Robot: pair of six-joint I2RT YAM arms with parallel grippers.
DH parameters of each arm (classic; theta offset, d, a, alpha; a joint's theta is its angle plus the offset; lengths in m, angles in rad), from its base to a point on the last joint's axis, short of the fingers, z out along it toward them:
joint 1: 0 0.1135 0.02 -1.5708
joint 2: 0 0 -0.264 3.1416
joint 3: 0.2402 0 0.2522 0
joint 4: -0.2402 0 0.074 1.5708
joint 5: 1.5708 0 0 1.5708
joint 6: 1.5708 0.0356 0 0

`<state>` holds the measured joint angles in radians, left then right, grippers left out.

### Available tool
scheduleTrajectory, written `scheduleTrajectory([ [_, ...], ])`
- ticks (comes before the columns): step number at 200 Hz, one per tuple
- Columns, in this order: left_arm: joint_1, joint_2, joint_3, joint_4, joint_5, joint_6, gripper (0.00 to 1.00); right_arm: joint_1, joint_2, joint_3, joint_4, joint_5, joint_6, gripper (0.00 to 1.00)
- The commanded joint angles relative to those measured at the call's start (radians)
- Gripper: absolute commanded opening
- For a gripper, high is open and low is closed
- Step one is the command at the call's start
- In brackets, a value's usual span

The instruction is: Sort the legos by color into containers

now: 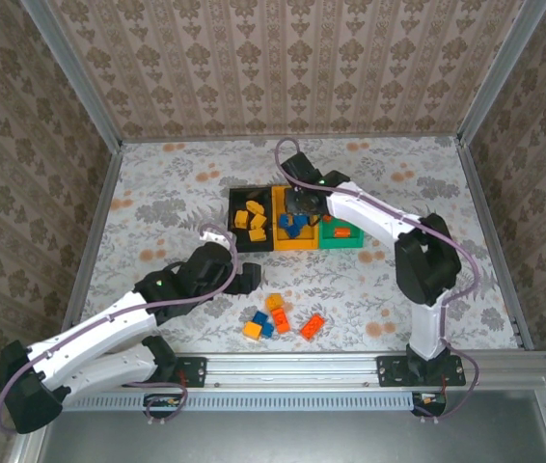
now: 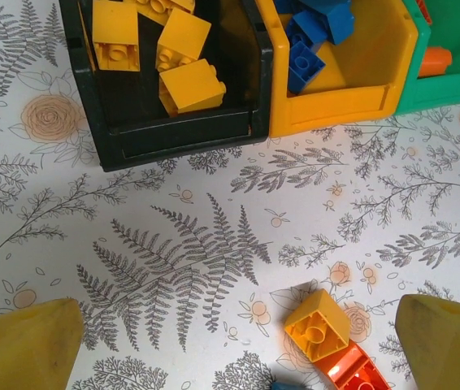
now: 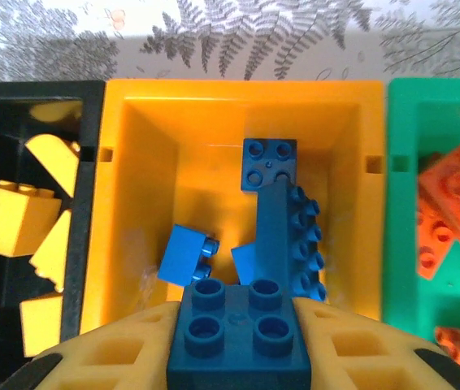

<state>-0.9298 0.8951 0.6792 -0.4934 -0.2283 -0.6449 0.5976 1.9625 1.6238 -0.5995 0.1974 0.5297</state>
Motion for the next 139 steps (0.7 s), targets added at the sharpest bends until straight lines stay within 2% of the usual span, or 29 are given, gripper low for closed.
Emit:
scheduleTrajectory([
  [1, -0.008, 0.011, 0.003, -0.039, 0.009, -0.011, 1.00, -0.001, 0.050, 0.090, -0.043, -0.008, -0.018, 0.43],
  [19, -0.009, 0.022, 0.006, -0.039, 0.012, -0.008, 1.00, 0.003, 0.059, 0.125, -0.056, -0.008, -0.021, 0.65],
  [28, -0.012, 0.029, 0.006, -0.038, 0.014, -0.005, 1.00, 0.005, 0.050, 0.135, -0.061, -0.004, -0.023, 0.72],
  [43, -0.012, 0.046, 0.012, -0.036, 0.020, 0.000, 1.00, 0.010, 0.015, 0.129, -0.058, -0.003, -0.024, 0.78],
  [92, -0.056, 0.157, 0.039, -0.027, 0.061, 0.034, 0.98, 0.027, -0.224, -0.116, 0.020, -0.018, 0.040, 0.83],
  [139, -0.149, 0.369, 0.099, -0.011, 0.071, 0.069, 0.96, 0.032, -0.436, -0.413, 0.101, -0.042, 0.091, 0.84],
])
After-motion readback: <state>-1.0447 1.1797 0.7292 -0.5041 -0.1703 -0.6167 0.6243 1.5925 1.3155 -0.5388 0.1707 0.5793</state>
